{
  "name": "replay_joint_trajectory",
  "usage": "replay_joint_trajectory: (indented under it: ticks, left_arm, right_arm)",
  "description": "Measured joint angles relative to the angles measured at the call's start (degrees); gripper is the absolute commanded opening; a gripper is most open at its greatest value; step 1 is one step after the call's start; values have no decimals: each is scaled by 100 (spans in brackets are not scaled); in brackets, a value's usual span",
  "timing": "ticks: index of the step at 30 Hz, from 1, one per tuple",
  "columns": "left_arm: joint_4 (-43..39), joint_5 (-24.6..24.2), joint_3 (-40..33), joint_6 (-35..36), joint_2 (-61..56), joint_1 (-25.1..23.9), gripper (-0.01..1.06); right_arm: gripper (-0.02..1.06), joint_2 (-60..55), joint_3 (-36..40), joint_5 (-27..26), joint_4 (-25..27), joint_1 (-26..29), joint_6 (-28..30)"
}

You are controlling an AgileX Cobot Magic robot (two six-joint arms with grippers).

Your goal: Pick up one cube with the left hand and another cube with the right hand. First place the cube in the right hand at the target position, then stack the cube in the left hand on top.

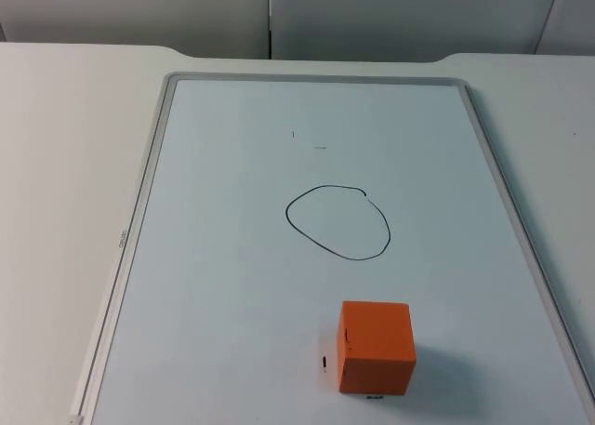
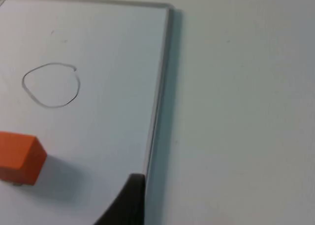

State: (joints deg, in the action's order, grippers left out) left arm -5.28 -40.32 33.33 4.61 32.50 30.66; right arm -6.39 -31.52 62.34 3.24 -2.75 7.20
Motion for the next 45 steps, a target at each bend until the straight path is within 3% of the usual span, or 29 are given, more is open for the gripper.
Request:
replay_joint_trajectory:
  ticks: [5, 8, 11, 17, 22, 29, 37, 45]
  left_arm:
    - [0, 0, 0, 0, 0, 0, 19]
    - [0, 0, 0, 0, 0, 0, 19]
    - [0, 0, 0, 0, 0, 0, 19]
    - [0, 0, 0, 0, 0, 0, 19]
    - [0, 0, 0, 0, 0, 0, 19]
    - [-11, 0, 0, 0, 0, 0, 19]
    - [-11, 0, 0, 0, 0, 0, 19]
    - [-11, 0, 0, 0, 0, 0, 19]
  right_arm:
    - [104, -1609, -755, -349, 880, -12, 1258]
    - [104, -2179, -1061, -503, 1088, -120, 1602]
    - [104, -3464, -1776, -751, 1292, -543, 2267]
    - [104, -4964, -2557, -844, 1214, -1257, 2612]
    - [104, -6766, -3197, -1095, 632, -2297, 2589]
    - [104, -8344, -3495, -1262, 578, -3247, 2662]
    - [104, -9158, -3507, -1299, 570, -3889, 3106]
    - [104, -9742, -3507, -1472, 552, -3924, 3537]
